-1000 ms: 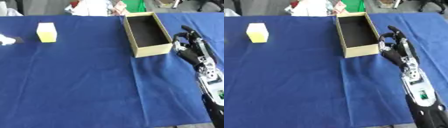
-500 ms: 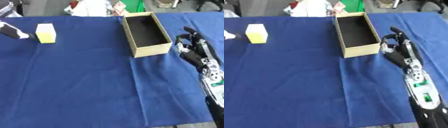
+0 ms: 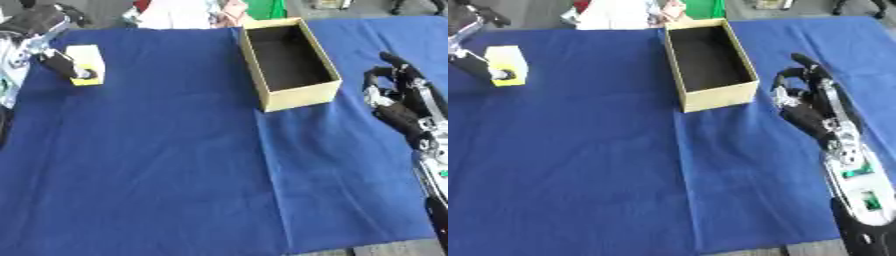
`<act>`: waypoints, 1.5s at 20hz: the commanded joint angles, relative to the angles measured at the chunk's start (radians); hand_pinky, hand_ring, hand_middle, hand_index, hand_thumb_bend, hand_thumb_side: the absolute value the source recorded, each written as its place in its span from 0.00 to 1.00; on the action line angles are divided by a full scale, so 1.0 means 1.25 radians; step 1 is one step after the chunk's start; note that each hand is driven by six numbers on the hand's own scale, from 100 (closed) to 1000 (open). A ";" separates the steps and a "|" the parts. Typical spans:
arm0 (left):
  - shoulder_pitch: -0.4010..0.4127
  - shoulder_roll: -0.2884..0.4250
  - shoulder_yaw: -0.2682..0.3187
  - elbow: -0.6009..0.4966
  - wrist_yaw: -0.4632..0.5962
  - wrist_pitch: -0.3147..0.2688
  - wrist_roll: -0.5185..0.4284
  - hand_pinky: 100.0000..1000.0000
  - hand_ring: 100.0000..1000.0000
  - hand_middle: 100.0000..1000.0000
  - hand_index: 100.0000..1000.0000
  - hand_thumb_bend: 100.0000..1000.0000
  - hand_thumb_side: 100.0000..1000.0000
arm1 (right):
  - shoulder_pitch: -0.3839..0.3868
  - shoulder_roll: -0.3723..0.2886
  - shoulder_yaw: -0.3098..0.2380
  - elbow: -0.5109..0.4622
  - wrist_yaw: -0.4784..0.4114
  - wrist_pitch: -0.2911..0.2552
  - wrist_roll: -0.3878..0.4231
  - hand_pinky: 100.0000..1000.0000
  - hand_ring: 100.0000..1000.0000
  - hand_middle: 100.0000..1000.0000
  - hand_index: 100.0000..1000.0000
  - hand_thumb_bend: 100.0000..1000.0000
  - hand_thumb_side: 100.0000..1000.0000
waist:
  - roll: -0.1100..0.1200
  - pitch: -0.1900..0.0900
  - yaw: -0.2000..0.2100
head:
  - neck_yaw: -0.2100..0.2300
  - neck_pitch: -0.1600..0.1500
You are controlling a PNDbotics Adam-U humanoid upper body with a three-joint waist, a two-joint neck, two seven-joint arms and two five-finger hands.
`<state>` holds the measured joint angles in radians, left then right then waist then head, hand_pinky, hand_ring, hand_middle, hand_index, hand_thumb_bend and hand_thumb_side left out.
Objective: Pick up objects on the table and place them in the box.
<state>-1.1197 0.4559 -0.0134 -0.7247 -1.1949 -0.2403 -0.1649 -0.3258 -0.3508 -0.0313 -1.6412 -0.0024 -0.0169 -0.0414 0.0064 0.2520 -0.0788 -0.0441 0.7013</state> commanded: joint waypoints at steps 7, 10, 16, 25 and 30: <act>-0.030 0.023 0.032 0.027 -0.019 0.056 -0.014 0.76 0.91 0.68 0.84 0.52 0.11 | -0.012 -0.019 -0.002 -0.021 -0.005 0.000 0.003 0.72 0.95 0.64 0.93 0.00 0.18 | 0.007 -0.005 -0.013 | 0.011 -0.012; -0.031 0.029 0.036 0.037 -0.020 0.065 -0.037 0.76 0.91 0.65 0.84 0.51 0.11 | -0.013 -0.018 -0.002 -0.021 -0.004 0.000 0.003 0.72 0.95 0.64 0.93 0.00 0.18 | 0.010 -0.004 -0.014 | 0.012 -0.011; -0.028 0.036 0.040 0.046 -0.028 0.072 -0.080 0.76 0.90 0.62 0.84 0.48 0.12 | -0.012 -0.016 -0.001 -0.019 -0.004 0.000 0.004 0.72 0.95 0.64 0.93 0.00 0.18 | 0.012 -0.002 -0.014 | 0.016 -0.013; -0.020 0.037 0.043 0.045 -0.050 0.093 -0.046 0.77 0.93 0.76 0.85 0.42 0.13 | -0.011 -0.014 -0.002 -0.019 -0.003 0.000 0.003 0.72 0.95 0.64 0.93 0.00 0.17 | 0.011 0.003 -0.015 | 0.023 -0.017; -0.015 0.036 0.042 0.053 -0.048 0.094 -0.042 0.77 0.94 0.77 0.85 0.41 0.13 | -0.012 -0.012 -0.002 -0.019 -0.004 0.001 0.004 0.72 0.95 0.64 0.93 0.00 0.17 | 0.010 0.007 -0.015 | 0.024 -0.021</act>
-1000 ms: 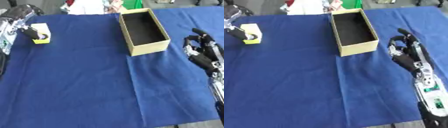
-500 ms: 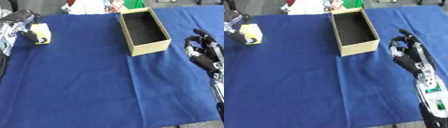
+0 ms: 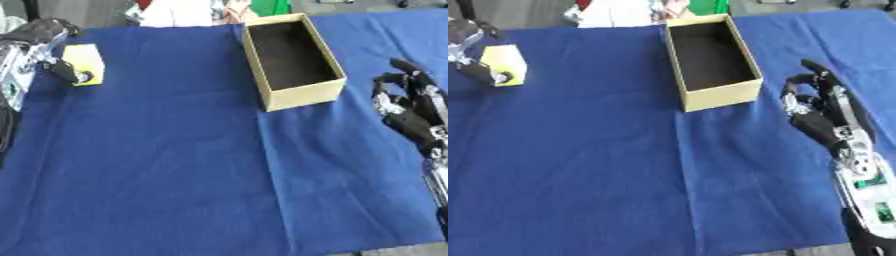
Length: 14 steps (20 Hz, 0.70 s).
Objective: Pick up objects on the table and place them in the box.
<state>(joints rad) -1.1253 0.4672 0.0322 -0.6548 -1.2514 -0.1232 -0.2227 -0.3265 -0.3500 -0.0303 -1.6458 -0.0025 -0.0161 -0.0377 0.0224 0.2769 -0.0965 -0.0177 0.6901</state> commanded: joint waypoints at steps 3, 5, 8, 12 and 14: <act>-0.004 0.027 0.005 0.001 -0.001 0.000 0.000 0.77 0.94 0.77 0.85 0.41 0.14 | -0.012 -0.011 -0.003 -0.015 -0.003 0.000 0.001 0.72 0.95 0.64 0.93 0.00 0.17 | -0.004 -0.010 -0.002 | 0.003 -0.014; 0.000 0.027 0.005 0.003 -0.002 0.001 -0.001 0.77 0.94 0.77 0.85 0.41 0.14 | -0.011 -0.011 -0.003 -0.015 -0.003 0.000 0.001 0.72 0.95 0.64 0.93 0.00 0.16 | -0.005 -0.007 -0.003 | 0.004 -0.015; 0.005 0.025 0.003 0.004 -0.007 0.003 0.002 0.76 0.91 0.72 0.81 0.34 0.13 | -0.010 -0.010 -0.004 -0.015 -0.003 0.001 0.000 0.72 0.95 0.64 0.93 0.00 0.16 | -0.006 -0.004 -0.004 | 0.005 -0.015; 0.007 0.024 0.003 -0.001 -0.017 0.005 0.028 0.74 0.89 0.63 0.77 0.26 0.12 | -0.011 -0.009 -0.005 -0.015 -0.003 0.001 0.000 0.72 0.95 0.64 0.93 0.00 0.16 | -0.007 -0.003 -0.004 | 0.004 -0.014; 0.007 0.023 0.002 0.000 -0.019 0.005 0.035 0.74 0.89 0.63 0.77 0.26 0.12 | -0.011 -0.009 -0.005 -0.016 -0.003 0.001 0.000 0.72 0.95 0.64 0.93 0.00 0.16 | -0.007 -0.003 -0.004 | 0.004 -0.014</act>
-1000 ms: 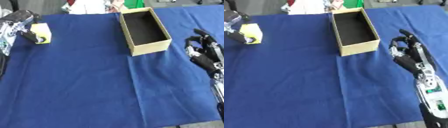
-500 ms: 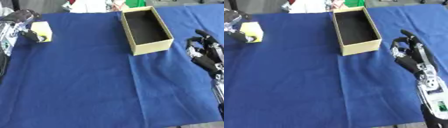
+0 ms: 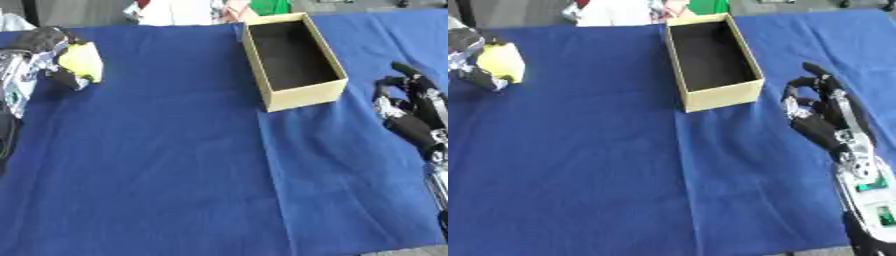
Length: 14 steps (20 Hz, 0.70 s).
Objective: Pick up objects on the table and place them in the box.
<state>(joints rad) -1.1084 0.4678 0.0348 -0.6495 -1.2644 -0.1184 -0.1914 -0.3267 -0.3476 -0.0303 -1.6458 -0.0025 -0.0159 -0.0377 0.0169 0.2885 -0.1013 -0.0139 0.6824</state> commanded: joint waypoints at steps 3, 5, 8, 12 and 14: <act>-0.006 0.023 0.000 -0.002 -0.009 0.001 0.013 0.74 0.89 0.63 0.77 0.26 0.12 | -0.011 -0.011 -0.005 -0.016 -0.003 0.001 0.000 0.72 0.95 0.64 0.93 0.00 0.16 | -0.003 -0.013 0.000 | 0.001 -0.008; -0.013 0.027 0.001 -0.010 -0.007 -0.003 0.019 0.71 0.82 0.50 0.69 0.08 0.11 | -0.010 -0.010 -0.005 -0.015 -0.004 0.001 -0.001 0.72 0.95 0.64 0.93 0.00 0.16 | -0.002 -0.016 0.002 | 0.003 -0.009; -0.022 0.034 -0.007 -0.049 0.005 -0.014 0.050 0.71 0.82 0.50 0.69 0.08 0.11 | -0.007 -0.011 -0.007 -0.013 -0.003 0.000 -0.002 0.72 0.95 0.64 0.93 0.00 0.16 | -0.001 -0.022 0.008 | 0.002 -0.009; -0.021 0.036 -0.013 -0.055 0.011 -0.015 0.062 0.71 0.82 0.50 0.69 0.08 0.11 | -0.007 -0.011 -0.007 -0.013 -0.003 0.000 -0.003 0.72 0.95 0.64 0.93 0.00 0.16 | 0.000 -0.023 0.008 | 0.001 -0.009; -0.021 0.036 -0.013 -0.055 0.012 -0.015 0.063 0.71 0.82 0.50 0.69 0.08 0.11 | -0.007 -0.011 -0.007 -0.013 -0.003 0.000 -0.003 0.72 0.95 0.64 0.93 0.00 0.16 | 0.000 -0.023 0.008 | 0.001 -0.009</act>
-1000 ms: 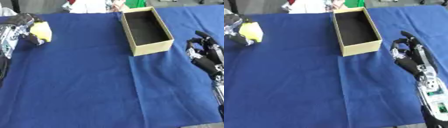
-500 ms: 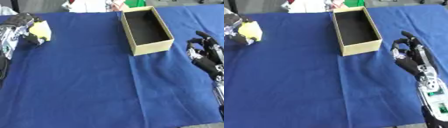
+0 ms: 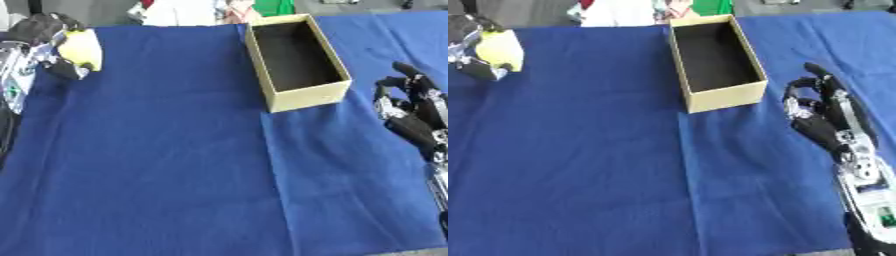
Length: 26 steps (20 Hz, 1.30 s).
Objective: Pick up objects on the table and place them in the box.
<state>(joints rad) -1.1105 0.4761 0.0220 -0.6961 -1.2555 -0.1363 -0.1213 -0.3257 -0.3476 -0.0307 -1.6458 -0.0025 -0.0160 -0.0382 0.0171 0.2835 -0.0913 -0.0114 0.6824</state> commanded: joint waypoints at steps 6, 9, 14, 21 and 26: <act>-0.062 -0.011 -0.070 -0.111 0.057 -0.059 0.024 0.71 0.79 0.48 0.68 0.07 0.09 | -0.007 -0.010 -0.004 -0.012 -0.004 -0.001 0.002 0.72 0.95 0.64 0.93 0.00 0.17 | 0.002 -0.031 -0.004 | -0.004 -0.017; -0.073 -0.039 -0.087 -0.155 0.087 -0.088 0.014 0.71 0.79 0.47 0.68 0.05 0.08 | -0.009 -0.008 -0.001 -0.011 -0.004 -0.001 0.005 0.72 0.95 0.64 0.93 0.00 0.17 | 0.002 -0.032 -0.011 | 0.001 -0.018; -0.090 -0.097 -0.109 -0.186 0.126 -0.108 0.017 0.71 0.79 0.47 0.68 0.03 0.08 | -0.015 -0.005 0.007 -0.012 -0.003 -0.002 0.015 0.72 0.95 0.64 0.93 0.00 0.17 | 0.001 -0.034 -0.024 | 0.012 -0.021; -0.104 -0.189 -0.145 -0.203 0.149 -0.141 0.036 0.70 0.80 0.47 0.68 0.02 0.07 | -0.030 0.005 0.025 -0.014 -0.001 -0.003 0.036 0.72 0.96 0.64 0.93 0.00 0.17 | 0.003 -0.032 -0.044 | 0.028 -0.031; -0.103 -0.253 -0.173 -0.208 0.140 -0.163 0.052 0.70 0.80 0.47 0.68 0.03 0.07 | -0.044 0.016 0.041 -0.013 -0.002 -0.003 0.053 0.72 0.96 0.64 0.93 0.00 0.17 | 0.006 -0.026 -0.062 | 0.041 -0.037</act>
<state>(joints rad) -1.2083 0.1675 -0.1877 -0.9329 -1.0771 -0.3313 -0.0621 -0.3665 -0.3190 0.0195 -1.6457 -0.0025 -0.0178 0.0210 0.0289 0.2682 -0.1702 0.0341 0.6476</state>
